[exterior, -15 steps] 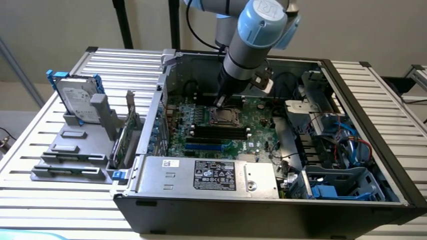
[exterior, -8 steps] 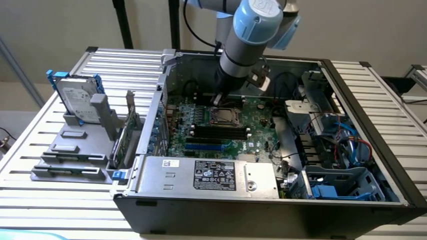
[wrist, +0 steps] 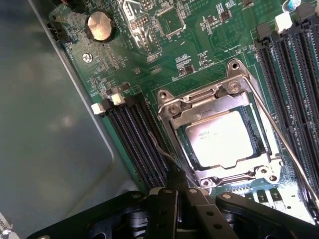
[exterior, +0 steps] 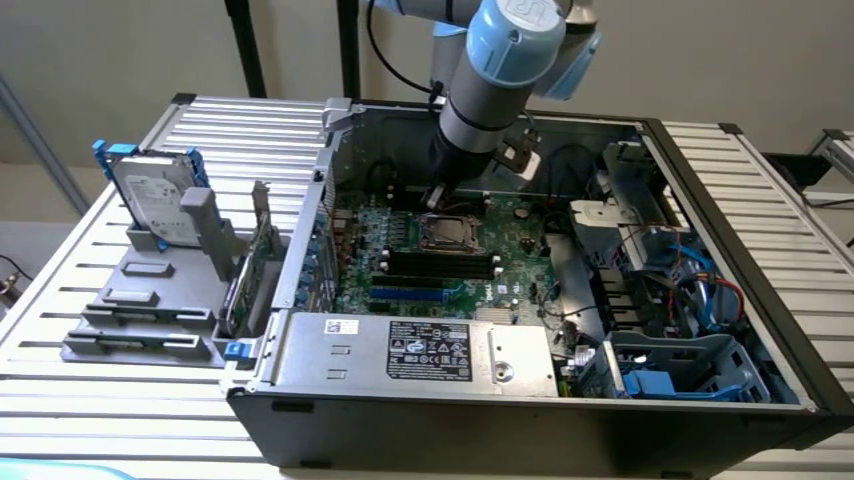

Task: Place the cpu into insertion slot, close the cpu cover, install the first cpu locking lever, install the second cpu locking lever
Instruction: 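Install the first cpu locking lever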

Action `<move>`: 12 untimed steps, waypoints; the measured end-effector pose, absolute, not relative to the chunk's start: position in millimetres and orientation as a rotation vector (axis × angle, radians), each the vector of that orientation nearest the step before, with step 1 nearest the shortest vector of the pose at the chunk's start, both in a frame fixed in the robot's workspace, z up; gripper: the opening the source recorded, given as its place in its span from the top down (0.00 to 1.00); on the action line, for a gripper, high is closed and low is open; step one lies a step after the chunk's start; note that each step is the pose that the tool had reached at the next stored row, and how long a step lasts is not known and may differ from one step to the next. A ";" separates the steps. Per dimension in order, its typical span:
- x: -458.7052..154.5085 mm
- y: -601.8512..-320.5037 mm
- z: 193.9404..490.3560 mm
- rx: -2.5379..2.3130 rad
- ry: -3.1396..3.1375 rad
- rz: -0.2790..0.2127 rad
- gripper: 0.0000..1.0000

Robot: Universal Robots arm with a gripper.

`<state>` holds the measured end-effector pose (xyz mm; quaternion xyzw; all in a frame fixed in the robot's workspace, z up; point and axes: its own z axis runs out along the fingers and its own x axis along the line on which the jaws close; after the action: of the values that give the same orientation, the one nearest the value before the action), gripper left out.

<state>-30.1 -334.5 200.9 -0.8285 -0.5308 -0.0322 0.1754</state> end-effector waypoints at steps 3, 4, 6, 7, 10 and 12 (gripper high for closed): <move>-27.3 -334.5 200.9 -2.347 -1.504 -0.091 0.89; -26.0 -334.5 200.9 -2.347 -1.504 -0.091 0.89; -23.6 -334.5 200.9 -2.346 -1.505 -0.091 0.89; -22.3 -334.5 200.8 -2.346 -1.505 -0.091 0.89; -19.3 -334.5 200.7 -2.346 -1.505 -0.090 0.89; -18.5 -334.5 200.1 -2.347 -1.506 -0.090 0.89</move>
<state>-18.5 -334.5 200.1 -0.8282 -0.5315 -0.0317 0.1748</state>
